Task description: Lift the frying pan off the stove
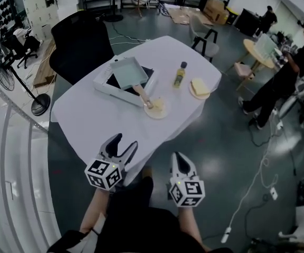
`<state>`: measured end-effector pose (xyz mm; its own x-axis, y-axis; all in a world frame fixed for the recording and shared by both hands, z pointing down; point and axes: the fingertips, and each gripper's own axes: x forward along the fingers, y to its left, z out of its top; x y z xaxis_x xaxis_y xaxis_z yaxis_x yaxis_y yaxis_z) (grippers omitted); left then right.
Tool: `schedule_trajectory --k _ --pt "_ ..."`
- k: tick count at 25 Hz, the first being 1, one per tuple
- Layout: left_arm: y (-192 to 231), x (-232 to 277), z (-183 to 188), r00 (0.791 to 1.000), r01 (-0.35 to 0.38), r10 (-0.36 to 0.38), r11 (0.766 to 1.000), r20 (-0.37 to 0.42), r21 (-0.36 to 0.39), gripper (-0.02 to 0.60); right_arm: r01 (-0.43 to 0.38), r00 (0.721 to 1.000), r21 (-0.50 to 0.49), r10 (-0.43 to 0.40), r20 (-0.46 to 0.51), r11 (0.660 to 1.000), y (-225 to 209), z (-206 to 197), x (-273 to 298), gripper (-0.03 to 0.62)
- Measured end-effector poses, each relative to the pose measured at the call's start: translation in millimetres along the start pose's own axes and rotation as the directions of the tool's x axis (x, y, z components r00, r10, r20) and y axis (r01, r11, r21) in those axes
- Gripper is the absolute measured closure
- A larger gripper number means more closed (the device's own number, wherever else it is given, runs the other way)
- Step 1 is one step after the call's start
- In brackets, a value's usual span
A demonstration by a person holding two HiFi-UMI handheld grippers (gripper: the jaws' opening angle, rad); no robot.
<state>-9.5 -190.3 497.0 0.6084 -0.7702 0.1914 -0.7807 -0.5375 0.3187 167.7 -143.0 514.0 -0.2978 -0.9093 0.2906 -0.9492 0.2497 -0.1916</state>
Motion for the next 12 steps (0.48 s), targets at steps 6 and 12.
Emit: schedule_trajectory --k 6,12 --pt "7 49 23 1.0 -0.002 0.002 1.0 0.006 0.002 0.31 -0.016 1.0 -0.011 0.016 0.003 1.0 -27 26 35 0.589" --pt "20 91 42 1.0 -0.007 0.007 1.0 0.019 -0.016 0.31 0.002 1.0 -0.009 -0.002 -0.002 1.0 -53 44 64 0.589"
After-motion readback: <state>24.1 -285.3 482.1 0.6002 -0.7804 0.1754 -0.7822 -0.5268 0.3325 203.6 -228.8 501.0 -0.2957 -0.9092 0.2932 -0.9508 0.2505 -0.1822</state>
